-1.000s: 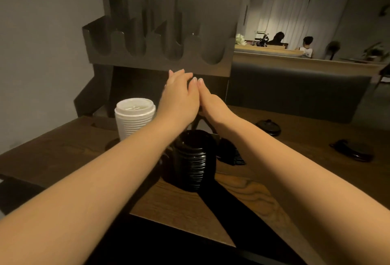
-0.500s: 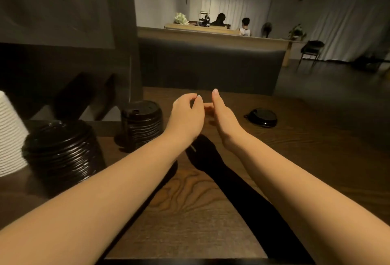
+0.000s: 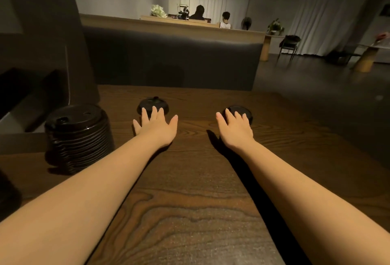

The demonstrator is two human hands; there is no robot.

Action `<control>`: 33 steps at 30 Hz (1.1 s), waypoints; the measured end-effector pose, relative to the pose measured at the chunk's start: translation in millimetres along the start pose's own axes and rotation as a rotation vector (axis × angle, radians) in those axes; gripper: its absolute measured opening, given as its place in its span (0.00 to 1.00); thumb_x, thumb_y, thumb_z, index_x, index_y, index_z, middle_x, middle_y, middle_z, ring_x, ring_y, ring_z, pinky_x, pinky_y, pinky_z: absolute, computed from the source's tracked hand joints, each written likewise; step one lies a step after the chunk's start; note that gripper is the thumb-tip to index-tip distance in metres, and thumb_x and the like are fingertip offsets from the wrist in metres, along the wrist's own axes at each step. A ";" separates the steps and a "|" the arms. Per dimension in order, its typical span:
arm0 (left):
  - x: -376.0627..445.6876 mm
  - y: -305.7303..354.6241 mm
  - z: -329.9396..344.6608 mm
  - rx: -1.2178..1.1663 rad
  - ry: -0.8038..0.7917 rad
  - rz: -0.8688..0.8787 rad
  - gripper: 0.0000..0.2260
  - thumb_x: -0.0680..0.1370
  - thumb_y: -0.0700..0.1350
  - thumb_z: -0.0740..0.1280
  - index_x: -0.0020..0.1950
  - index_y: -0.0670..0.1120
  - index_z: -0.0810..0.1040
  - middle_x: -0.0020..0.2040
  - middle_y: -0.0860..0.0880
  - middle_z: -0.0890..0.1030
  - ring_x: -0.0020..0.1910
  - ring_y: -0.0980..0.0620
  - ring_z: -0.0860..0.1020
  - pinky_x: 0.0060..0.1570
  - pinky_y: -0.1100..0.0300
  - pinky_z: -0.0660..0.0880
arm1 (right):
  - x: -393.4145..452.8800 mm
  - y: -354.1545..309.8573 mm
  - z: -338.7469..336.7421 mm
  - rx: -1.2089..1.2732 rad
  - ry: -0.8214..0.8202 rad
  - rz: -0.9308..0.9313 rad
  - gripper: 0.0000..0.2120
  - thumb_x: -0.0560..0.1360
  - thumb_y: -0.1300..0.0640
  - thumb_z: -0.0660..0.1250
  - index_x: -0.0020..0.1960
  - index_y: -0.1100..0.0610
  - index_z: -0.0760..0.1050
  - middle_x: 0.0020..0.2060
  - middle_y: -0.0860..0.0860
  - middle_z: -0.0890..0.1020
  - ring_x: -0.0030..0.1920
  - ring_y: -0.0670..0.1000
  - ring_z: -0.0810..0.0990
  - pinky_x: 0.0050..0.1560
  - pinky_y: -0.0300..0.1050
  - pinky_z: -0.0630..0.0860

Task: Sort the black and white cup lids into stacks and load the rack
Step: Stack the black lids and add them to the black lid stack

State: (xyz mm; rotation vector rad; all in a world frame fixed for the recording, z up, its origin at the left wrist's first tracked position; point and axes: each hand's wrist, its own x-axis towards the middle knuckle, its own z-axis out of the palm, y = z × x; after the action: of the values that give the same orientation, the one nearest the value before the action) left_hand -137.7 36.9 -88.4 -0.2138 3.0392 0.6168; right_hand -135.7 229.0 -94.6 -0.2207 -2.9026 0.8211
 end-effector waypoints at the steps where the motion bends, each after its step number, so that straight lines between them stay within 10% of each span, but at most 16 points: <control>1: 1.8 -0.9 2.2 0.023 0.009 0.019 0.29 0.82 0.61 0.46 0.79 0.49 0.49 0.80 0.48 0.45 0.78 0.44 0.40 0.73 0.42 0.41 | -0.1 -0.5 0.5 -0.020 0.019 -0.039 0.29 0.81 0.39 0.46 0.78 0.51 0.55 0.77 0.54 0.56 0.77 0.56 0.48 0.74 0.57 0.48; 7: -16.9 -6.2 -5.6 -0.073 0.405 0.186 0.16 0.80 0.53 0.60 0.64 0.49 0.76 0.58 0.47 0.78 0.59 0.46 0.73 0.58 0.49 0.70 | -16.8 -6.4 -9.6 0.137 0.158 -0.244 0.20 0.81 0.48 0.55 0.70 0.53 0.70 0.65 0.51 0.76 0.66 0.52 0.71 0.66 0.48 0.69; 12: -19.8 -8.6 -10.4 -0.183 0.209 0.091 0.31 0.77 0.58 0.64 0.77 0.49 0.60 0.74 0.44 0.65 0.72 0.41 0.62 0.68 0.44 0.63 | -26.9 -13.6 -19.1 -0.049 -0.003 -0.213 0.25 0.78 0.43 0.62 0.71 0.53 0.68 0.72 0.53 0.66 0.73 0.55 0.58 0.69 0.50 0.59; 17: -28.8 -10.2 -10.3 -0.229 -0.074 0.139 0.32 0.78 0.60 0.62 0.78 0.50 0.57 0.76 0.47 0.63 0.73 0.44 0.63 0.72 0.47 0.61 | -42.8 -11.8 -20.4 0.188 -0.148 -0.146 0.22 0.73 0.50 0.71 0.63 0.54 0.70 0.63 0.52 0.74 0.57 0.49 0.74 0.53 0.41 0.71; 33: -78.6 -28.0 -12.7 -0.517 0.147 0.023 0.44 0.69 0.58 0.75 0.78 0.47 0.57 0.75 0.44 0.60 0.73 0.42 0.62 0.70 0.47 0.63 | -81.4 -4.7 -32.6 0.359 0.151 -0.003 0.43 0.72 0.52 0.70 0.78 0.55 0.49 0.69 0.53 0.54 0.71 0.55 0.54 0.67 0.47 0.61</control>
State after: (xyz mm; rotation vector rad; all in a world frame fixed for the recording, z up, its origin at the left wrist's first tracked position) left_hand -56.0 16.5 -82.8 -0.2437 2.9498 1.4395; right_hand -51.3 227.7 -70.4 -0.2304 -2.5597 1.2448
